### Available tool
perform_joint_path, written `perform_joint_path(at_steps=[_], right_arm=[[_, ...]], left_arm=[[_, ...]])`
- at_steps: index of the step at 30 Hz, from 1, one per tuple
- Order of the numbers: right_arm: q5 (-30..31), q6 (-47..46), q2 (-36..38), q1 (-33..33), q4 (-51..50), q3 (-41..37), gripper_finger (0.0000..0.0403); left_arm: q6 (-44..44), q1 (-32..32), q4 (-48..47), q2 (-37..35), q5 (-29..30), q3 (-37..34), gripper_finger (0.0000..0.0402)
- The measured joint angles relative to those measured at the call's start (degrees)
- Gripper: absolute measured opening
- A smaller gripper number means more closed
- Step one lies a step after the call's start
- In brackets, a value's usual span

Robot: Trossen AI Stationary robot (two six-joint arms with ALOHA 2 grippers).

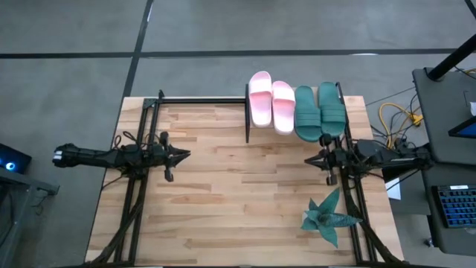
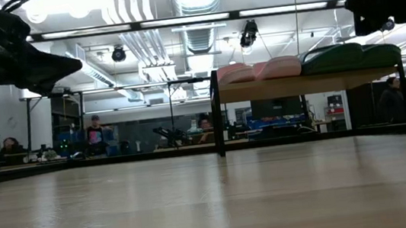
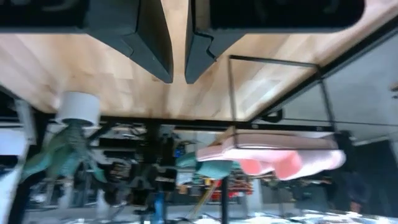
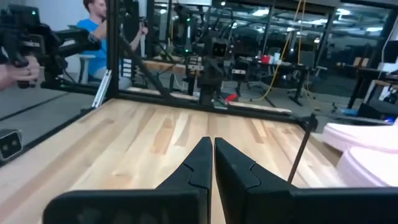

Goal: Pick and place slides into the shelf
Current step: Return to Home Position

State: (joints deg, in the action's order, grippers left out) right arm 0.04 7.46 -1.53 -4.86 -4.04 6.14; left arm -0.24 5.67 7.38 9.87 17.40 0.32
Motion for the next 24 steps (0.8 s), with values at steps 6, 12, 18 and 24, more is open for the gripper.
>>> perform_joint_path(at_steps=[6, 12, 18, 24], right_arm=[[-0.12, -0.39, 1.13, 0.02, -1.27, -1.88, 0.0008], [1.25, -0.74, 1.52, 0.0, -0.87, -3.42, 0.0008], [1.26, -1.36, 1.52, 0.0, -1.11, -3.16, 0.0009], [1.33, -1.18, 1.5, 0.0, -1.26, -3.16, 0.0009]], left_arm=[[1.7, 0.0, 0.05, -0.68, -5.15, 0.0, 0.0027], [1.02, -0.02, -1.96, -1.23, -5.22, 0.0, 0.0027], [0.99, -0.04, -4.7, -6.37, -5.51, 0.16, 0.0012], [-0.34, -0.04, -6.93, -8.02, -6.4, 0.82, 0.0002]])
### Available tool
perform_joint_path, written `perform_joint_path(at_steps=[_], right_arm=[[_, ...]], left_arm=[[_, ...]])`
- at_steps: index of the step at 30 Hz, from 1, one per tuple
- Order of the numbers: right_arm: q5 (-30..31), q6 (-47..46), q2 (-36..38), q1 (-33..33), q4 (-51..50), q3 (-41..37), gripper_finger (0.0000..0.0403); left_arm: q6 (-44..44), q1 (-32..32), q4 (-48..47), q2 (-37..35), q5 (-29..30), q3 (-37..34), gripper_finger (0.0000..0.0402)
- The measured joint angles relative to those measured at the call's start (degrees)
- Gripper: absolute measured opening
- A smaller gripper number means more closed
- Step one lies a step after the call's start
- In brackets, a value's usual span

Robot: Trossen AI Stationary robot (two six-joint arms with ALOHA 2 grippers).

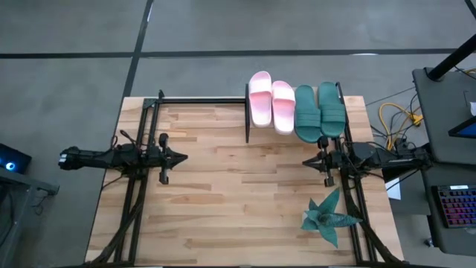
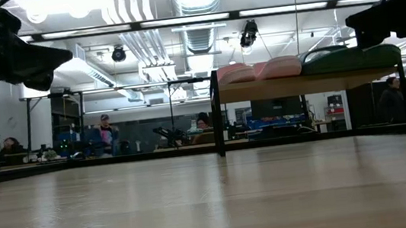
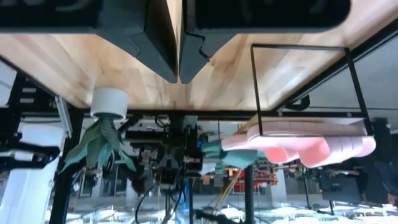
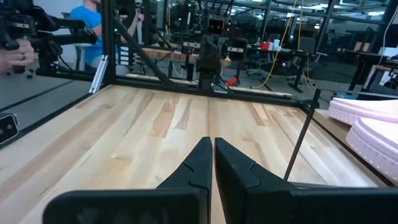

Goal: Pick and place slides into the shelf
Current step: Return to Home Position

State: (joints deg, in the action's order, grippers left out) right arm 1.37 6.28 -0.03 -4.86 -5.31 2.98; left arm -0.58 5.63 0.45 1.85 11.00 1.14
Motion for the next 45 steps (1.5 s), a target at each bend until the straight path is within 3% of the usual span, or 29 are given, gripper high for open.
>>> perform_joint_path(at_steps=[22, 29, 45], right_arm=[[0.19, 0.19, -0.09, 0.0, 0.38, 0.0, 0.0009], [0.19, 0.19, -0.11, 0.0, 0.42, 0.0, 0.0009], [0.19, 0.17, -0.11, 0.0, 0.4, 0.0, 0.0009]], left_arm=[[-0.01, 0.0, -0.29, 0.79, -0.17, -0.04, 0.0003], [0.17, 0.0, 6.0, 1.87, -0.01, -0.41, 0.0003], [0.19, 0.0, 6.58, 2.62, -0.06, -0.56, 0.0003]])
